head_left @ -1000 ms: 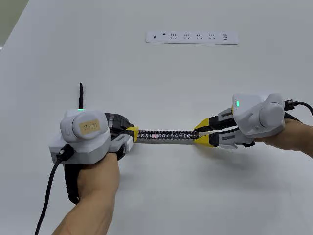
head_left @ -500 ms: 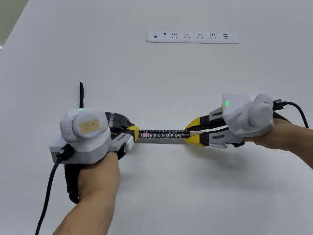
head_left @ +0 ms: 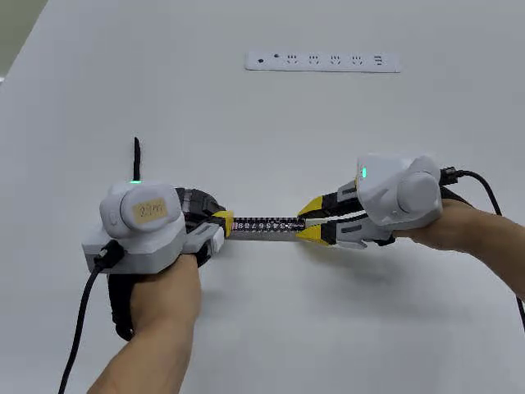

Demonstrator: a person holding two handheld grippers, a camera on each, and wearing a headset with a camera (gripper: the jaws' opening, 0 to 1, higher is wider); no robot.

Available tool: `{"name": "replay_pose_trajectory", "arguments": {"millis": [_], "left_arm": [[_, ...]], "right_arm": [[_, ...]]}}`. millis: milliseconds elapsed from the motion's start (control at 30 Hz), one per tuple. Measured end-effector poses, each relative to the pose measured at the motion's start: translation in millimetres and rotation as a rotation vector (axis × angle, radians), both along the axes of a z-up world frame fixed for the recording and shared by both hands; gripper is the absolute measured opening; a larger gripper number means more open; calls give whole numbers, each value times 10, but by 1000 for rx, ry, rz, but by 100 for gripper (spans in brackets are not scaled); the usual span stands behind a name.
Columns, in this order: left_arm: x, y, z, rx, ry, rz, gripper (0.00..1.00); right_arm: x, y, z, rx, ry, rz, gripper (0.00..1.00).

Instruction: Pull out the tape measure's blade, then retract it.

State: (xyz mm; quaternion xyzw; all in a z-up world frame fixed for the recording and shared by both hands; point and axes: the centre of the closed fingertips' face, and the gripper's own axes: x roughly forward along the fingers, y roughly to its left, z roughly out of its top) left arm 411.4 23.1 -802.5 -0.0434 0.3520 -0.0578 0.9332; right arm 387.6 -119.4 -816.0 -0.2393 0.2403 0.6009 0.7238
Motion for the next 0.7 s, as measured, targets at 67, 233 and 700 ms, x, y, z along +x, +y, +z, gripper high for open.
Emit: {"name": "replay_pose_trajectory", "arguments": {"millis": [67, 233, 700], "left_arm": [[0, 0, -1, 0, 0, 0, 62], [0, 1, -1, -3, 2, -1, 62], [1, 3, -2, -6, 4, -4, 62]], "right_arm": [[9, 10, -5, 0, -1, 1, 12], [27, 89, -5, 6, -5, 5, 12], [42, 232, -22, 17, -2, 6, 12]]}}
